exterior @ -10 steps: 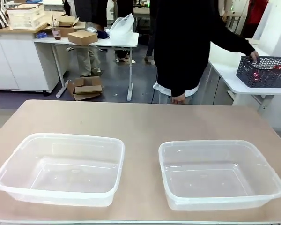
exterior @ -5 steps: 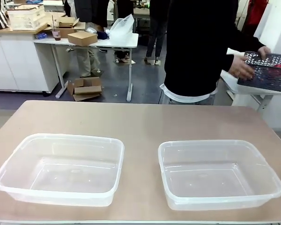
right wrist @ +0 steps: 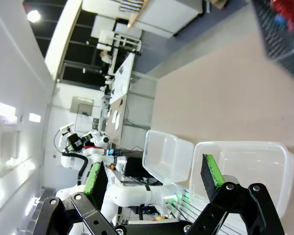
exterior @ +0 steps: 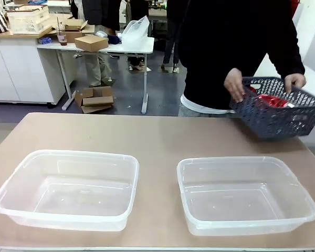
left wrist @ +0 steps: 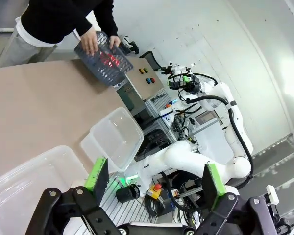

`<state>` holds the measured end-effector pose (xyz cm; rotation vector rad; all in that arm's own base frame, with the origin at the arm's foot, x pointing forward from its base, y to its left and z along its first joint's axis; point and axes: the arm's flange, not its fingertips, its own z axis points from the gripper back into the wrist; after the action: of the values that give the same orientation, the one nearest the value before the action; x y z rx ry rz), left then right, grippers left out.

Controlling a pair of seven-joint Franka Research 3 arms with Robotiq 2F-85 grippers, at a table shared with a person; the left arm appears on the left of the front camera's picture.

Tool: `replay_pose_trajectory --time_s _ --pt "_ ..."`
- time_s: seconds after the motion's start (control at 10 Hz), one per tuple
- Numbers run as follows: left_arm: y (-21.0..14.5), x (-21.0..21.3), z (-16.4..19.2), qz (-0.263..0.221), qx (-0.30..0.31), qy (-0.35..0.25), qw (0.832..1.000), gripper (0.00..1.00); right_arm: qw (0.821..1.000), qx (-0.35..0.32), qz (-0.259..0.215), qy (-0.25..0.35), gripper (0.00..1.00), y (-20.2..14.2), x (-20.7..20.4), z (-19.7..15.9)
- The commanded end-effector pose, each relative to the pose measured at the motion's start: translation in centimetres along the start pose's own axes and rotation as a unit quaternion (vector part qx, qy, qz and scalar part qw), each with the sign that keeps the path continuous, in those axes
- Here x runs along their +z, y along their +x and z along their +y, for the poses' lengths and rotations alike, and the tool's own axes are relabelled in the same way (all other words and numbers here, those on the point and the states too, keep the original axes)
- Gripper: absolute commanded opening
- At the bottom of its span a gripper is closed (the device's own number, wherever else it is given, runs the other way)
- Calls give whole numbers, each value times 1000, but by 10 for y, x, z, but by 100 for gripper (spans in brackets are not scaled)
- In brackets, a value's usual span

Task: Sort the waste into each basket.
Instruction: Pick up the Organizing box on the left side of the table and lift it.

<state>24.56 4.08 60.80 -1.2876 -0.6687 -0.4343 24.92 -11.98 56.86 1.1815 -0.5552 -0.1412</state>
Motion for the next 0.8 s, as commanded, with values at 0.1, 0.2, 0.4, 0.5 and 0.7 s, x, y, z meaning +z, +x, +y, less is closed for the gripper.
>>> replay_pose_trajectory --time_s 0.1,0.2,0.4,0.5,0.7 --pt "4 -1 -1 -2 -15 -9 1000 100 1000 15 -3 8 100 4 -1 2" --pt "4 -1 -1 -2 -15 -9 1000 100 1000 15 -3 8 100 4 -1 2" --pt "4 -1 -1 -2 -15 -9 1000 100 1000 15 -3 8 100 4 -1 2" --pt "4 -1 -1 -2 -15 -9 1000 100 1000 0 -1 -2 100 0 0 0" --pt "3 -3 -13 53 -7 73 996 100 1000 -7 5 10 100 -5 -25 31"
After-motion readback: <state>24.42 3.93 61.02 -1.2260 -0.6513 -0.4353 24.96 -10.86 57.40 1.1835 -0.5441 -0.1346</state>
